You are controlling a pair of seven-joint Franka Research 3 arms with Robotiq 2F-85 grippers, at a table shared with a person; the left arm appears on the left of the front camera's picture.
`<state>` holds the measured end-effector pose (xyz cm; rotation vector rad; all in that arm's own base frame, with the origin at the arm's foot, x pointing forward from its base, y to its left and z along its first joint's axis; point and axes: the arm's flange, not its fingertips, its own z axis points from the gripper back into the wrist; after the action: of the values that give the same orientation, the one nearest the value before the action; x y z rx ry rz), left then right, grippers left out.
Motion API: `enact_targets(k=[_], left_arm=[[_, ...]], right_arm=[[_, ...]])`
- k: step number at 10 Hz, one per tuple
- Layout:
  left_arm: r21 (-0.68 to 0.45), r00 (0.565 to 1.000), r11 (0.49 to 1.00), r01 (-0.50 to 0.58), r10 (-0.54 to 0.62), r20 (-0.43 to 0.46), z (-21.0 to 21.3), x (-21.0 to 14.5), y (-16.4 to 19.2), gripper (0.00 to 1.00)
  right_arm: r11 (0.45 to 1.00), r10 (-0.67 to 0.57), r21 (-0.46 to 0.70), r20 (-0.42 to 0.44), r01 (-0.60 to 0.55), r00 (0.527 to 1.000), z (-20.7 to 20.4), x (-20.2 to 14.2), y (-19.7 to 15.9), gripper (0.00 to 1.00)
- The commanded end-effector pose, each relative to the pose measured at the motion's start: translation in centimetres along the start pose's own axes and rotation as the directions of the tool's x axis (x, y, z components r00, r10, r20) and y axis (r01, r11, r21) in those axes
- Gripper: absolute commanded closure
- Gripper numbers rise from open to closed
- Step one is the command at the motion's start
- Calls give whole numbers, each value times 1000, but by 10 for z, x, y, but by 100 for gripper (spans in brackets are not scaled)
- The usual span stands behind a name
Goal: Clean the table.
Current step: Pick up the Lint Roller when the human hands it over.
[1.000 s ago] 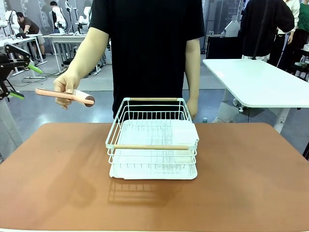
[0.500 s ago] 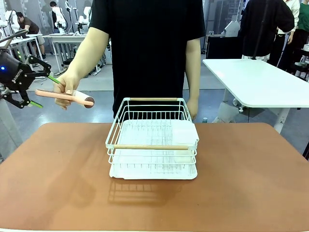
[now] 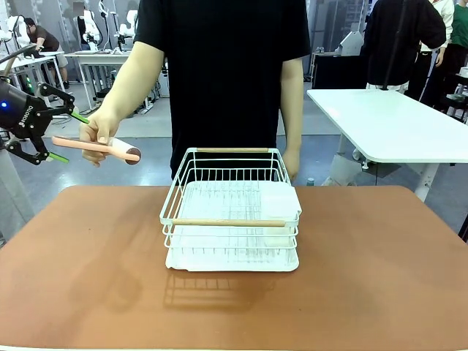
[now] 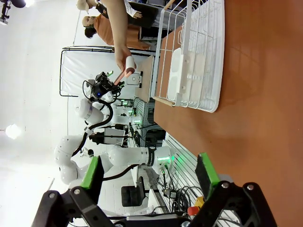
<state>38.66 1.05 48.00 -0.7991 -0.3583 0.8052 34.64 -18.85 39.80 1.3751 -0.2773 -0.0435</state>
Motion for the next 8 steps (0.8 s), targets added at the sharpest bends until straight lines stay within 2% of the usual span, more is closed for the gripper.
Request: enact_targets(k=[1,4,8], left_arm=[[-52,1000,999,-5,4,-15,0,-30,45,0],[-77,1000,997,-23,21,-17,-4,-28,46,0],[-124,1000,992,-27,26,-8,-1,-29,45,38]], right_arm=[[1000,13,13,5,-14,1000,-1,-1,3,0],[1000,13,13,5,-14,1000,-1,-1,3,0],[1000,13,13,5,-14,1000,-1,-1,3,0]])
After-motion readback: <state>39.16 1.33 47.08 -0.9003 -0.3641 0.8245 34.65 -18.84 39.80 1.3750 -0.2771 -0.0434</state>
